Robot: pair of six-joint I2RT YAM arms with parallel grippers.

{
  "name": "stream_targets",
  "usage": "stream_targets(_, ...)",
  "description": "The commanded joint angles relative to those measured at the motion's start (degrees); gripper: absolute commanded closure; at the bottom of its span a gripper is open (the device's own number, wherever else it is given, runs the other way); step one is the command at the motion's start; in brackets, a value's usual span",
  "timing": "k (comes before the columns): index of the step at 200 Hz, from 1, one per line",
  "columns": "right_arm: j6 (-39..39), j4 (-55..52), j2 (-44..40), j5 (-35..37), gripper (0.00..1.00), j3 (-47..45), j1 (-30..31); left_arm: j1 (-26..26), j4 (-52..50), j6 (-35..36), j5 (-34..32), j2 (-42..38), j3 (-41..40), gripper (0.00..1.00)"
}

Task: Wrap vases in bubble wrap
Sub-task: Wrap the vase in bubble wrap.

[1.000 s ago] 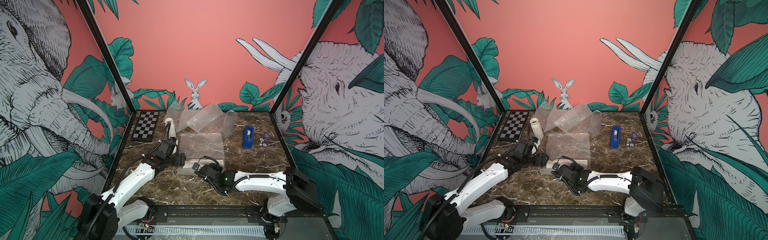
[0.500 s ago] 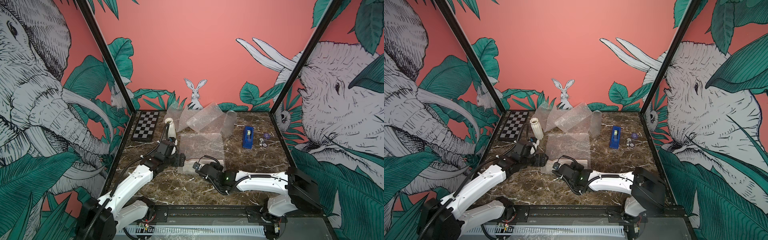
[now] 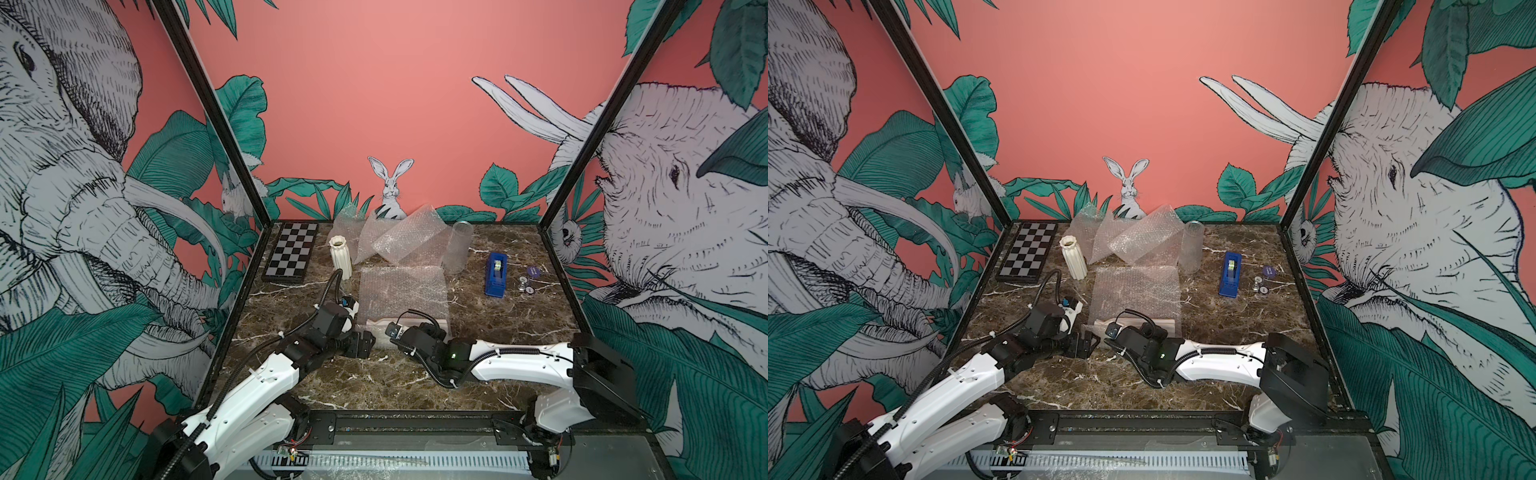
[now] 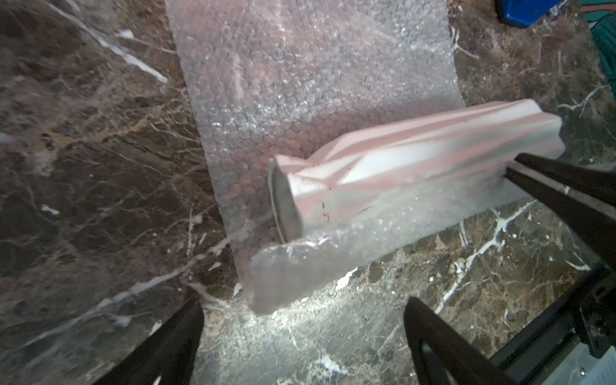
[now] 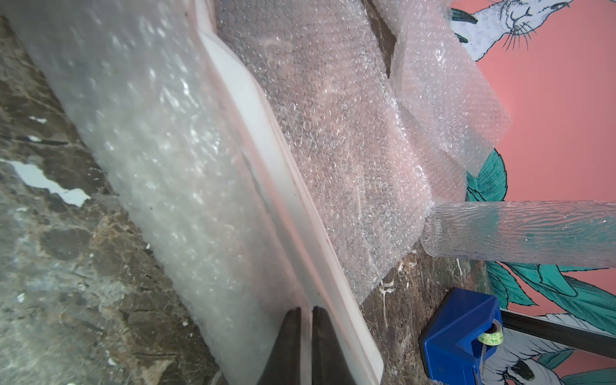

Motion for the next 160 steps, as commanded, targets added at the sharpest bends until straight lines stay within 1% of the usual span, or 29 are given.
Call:
stream_targets(1, -0.22, 1.67, 0.44, 1.12, 0.88, 1.3, -0.37, -0.29, 3.88, -2.53, -1.19, 1.76, -0.56, 0.04)
stream_targets(40, -0.61, 2.01, 0.79, 1.16, 0.87, 1.46, -0.46, -0.28, 7.26, -5.98, -3.62, 6.91, -0.12, 0.04)
stream_targets(82, -1.02, 2.58, 0.69, 1.53, 0.85, 1.72, -0.78, -0.26, 9.23, -7.78, -5.58, 10.88, 0.39, 0.03)
stream_targets(133, -1.94, 2.33, -0.76, 2.13, 0.76, 1.85, -1.52, -0.28, 10.32, -8.64, -6.94, 12.63, 1.0, 0.04)
stream_targets(160, -2.47, 1.65, -2.91, 2.04, 0.66, 1.72, -1.76, -0.26, 10.53, -8.51, -7.38, 13.32, 1.59, 0.03)
